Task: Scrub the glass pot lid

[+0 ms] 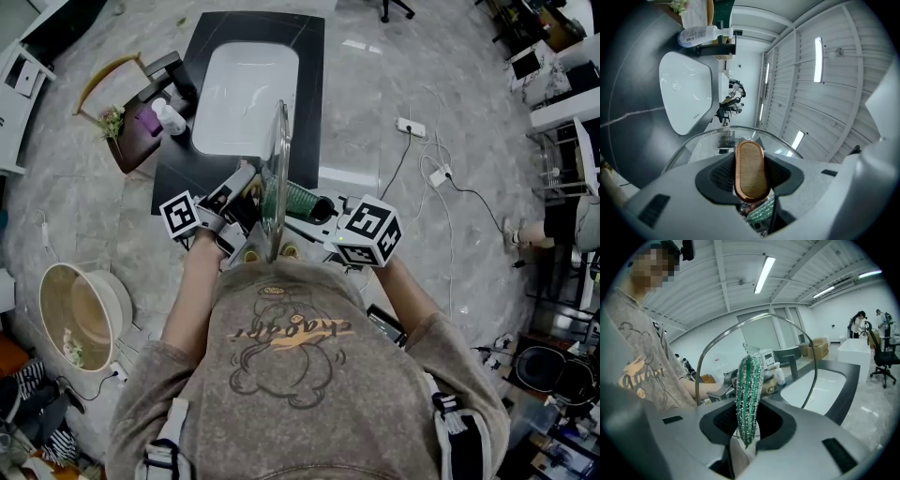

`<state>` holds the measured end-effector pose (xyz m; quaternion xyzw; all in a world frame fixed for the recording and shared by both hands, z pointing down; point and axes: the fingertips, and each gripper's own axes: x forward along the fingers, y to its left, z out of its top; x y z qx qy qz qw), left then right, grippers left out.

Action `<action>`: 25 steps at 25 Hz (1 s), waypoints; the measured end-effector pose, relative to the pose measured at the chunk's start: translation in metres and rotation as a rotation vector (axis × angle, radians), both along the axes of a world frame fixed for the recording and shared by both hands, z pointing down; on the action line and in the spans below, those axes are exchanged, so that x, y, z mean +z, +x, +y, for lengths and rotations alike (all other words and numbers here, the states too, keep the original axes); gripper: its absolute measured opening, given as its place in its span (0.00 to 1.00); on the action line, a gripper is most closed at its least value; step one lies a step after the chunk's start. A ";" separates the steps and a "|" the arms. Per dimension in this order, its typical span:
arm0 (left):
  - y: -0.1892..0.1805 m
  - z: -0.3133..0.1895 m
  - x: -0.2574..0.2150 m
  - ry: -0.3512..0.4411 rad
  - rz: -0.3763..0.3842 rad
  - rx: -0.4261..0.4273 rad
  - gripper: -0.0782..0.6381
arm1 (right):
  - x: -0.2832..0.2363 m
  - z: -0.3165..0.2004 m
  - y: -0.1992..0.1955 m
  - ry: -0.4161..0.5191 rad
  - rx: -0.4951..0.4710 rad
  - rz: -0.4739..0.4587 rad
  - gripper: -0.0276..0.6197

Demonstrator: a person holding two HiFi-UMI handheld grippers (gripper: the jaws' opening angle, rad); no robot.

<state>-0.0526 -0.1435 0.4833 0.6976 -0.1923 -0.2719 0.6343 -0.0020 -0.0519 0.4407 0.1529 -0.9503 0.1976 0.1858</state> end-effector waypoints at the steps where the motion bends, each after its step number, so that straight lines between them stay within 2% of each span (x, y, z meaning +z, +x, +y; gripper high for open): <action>1: 0.000 0.000 0.002 -0.001 -0.004 0.001 0.35 | -0.002 -0.002 0.001 0.000 0.006 -0.006 0.19; 15: 0.003 0.003 0.007 -0.019 -0.016 0.012 0.35 | -0.019 -0.014 0.008 -0.015 0.039 -0.034 0.19; 25: 0.008 0.003 0.002 0.002 -0.015 0.030 0.35 | 0.003 -0.031 0.006 -0.031 0.086 0.001 0.19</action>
